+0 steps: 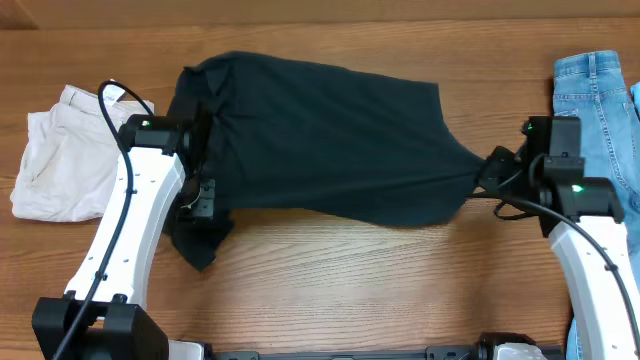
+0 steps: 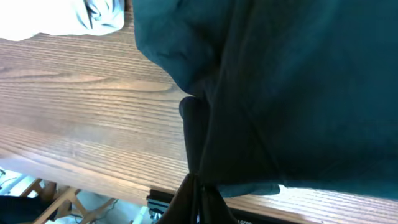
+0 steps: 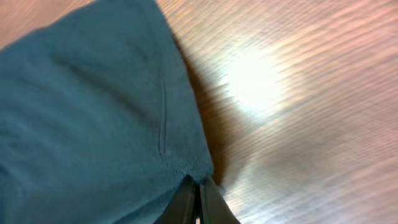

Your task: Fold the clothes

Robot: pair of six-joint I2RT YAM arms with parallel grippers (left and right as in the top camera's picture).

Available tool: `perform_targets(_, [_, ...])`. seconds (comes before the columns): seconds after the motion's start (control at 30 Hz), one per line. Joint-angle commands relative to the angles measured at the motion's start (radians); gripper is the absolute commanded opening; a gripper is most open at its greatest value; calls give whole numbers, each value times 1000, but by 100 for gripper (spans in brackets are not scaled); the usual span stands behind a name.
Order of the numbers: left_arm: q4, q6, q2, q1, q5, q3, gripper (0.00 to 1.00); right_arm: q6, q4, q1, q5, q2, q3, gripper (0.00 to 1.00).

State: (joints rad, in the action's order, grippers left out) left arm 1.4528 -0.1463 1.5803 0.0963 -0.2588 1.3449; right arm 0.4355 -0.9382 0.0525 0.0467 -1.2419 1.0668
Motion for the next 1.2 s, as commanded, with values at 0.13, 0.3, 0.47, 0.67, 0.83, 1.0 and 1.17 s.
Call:
perform_targets(0.13, [78, 19, -5, -6, -14, 122, 4, -24, -188, 11, -61, 39, 309, 4])
perform_targets(0.3, [104, 39, -5, -6, -15, 204, 4, -23, -295, 11, -97, 40, 394, 4])
perform_targets(0.47, [108, 54, -5, -6, -14, 240, 4, -24, -309, 11, -117, 41, 409, 4])
perform_targets(0.67, [110, 54, -5, -6, -15, 240, 4, -23, -309, 11, -140, 41, 409, 4])
perform_targets(0.83, [110, 57, -5, -6, -13, 249, 4, -24, -302, 11, -135, 41, 409, 4])
perform_targets(1.0, [130, 57, -5, -6, -14, 292, 4, -45, -299, 11, -109, 41, 409, 4])
perform_targets(1.17, [175, 56, -5, -6, -14, 378, 4, -51, -295, 11, -78, 42, 409, 4])
